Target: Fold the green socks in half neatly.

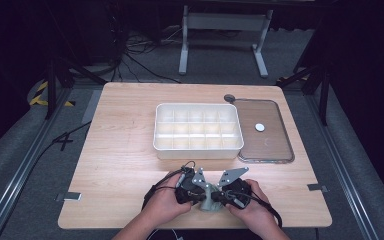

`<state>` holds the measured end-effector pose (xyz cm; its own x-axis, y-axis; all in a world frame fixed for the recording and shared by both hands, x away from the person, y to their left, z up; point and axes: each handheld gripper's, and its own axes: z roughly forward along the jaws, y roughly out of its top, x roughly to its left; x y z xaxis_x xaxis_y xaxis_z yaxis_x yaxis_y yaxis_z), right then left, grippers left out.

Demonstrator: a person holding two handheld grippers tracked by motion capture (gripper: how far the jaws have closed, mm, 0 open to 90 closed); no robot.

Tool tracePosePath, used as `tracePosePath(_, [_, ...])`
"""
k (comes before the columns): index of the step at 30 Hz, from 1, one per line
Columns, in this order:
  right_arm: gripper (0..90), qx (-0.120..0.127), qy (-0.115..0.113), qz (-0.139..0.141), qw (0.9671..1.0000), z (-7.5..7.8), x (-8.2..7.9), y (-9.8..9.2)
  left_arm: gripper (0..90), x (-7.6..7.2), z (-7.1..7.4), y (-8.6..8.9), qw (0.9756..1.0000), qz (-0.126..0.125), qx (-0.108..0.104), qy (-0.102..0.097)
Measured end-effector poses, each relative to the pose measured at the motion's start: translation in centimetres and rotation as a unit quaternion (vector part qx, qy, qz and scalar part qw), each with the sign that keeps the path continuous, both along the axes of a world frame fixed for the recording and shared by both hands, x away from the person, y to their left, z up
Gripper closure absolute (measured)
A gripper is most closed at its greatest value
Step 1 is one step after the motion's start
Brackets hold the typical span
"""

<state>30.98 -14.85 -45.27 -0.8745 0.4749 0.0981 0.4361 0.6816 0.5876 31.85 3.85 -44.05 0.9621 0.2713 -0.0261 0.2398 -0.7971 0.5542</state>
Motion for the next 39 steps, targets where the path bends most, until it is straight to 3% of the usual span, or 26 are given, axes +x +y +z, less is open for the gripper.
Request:
tracePosePath(3, [88.0, 0.002, 0.004, -0.003, 1.0000, 0.0, 0.0, 0.0, 78.2, -0.2, 0.1, -0.3, 0.9999, -0.006, 0.007, -0.013])
tracePosePath(5, [88.0, 0.003, 0.004, -0.006, 1.0000, -0.1, 0.0, -0.1, 78.0, -0.3, 0.1, -0.4, 0.9999, -0.006, 0.000, -0.014])
tracePosePath(7, [87.9, 0.006, 0.007, -0.007, 0.9999, -0.1, 0.1, -0.2, 76.9, -0.2, 0.1, -0.3, 0.9998, -0.012, 0.005, -0.012])
tracePosePath(14, [84.1, 0.011, 0.010, 0.000, 0.9999, 0.6, 0.1, -0.5, 70.6, 0.0, 0.0, 0.2, 1.0000, 0.006, 0.007, 0.001])
tracePosePath(17, [83.7, 0.036, 0.004, -0.009, 0.9993, 2.1, 0.4, -2.0, 69.1, 0.1, -0.1, 0.2, 0.9999, 0.009, 0.011, 0.004])
tracePosePath(19, [84.2, 0.042, 0.005, -0.036, 0.9985, 2.8, 1.1, -4.2, 69.0, 0.1, -0.2, 0.1, 0.9999, 0.010, 0.011, 0.007])
tracePosePath(20, [84.2, 0.042, 0.005, -0.036, 0.9985, 2.8, 1.1, -4.2, 69.1, 0.1, -0.2, 0.1, 0.9999, 0.010, 0.011, 0.007])
tracePosePath(23, [86.8, 0.011, 0.038, -0.054, 0.9978, 1.9, 1.8, -6.0, 69.0, 0.1, -0.1, 0.0, 0.9998, 0.009, 0.014, 0.009])
tracePosePath(27, [89.1, 0.002, 0.047, -0.017, 0.9987, 1.3, 1.4, -5.0, 68.9, 0.1, 0.0, -0.1, 0.9999, 0.008, 0.009, 0.010])
tracePosePath(30, [89.0, -0.003, 0.041, 0.012, 0.9991, 1.2, 0.7, -3.3, 68.9, 0.0, 0.0, -0.1, 0.9999, 0.008, 0.007, 0.008])
tracePosePath(34, [89.1, -0.011, 0.037, 0.022, 0.9990, 0.6, 0.3, -2.1, 67.3, -0.1, 0.0, -0.3, 0.9999, -0.007, 0.005, 0.006])
tracePosePath(39, [89.2, -0.004, 0.037, 0.023, 0.9990, 0.3, 0.1, -1.6, 66.7, -0.3, -0.1, -0.6, 0.9997, -0.010, -0.018, 0.009])
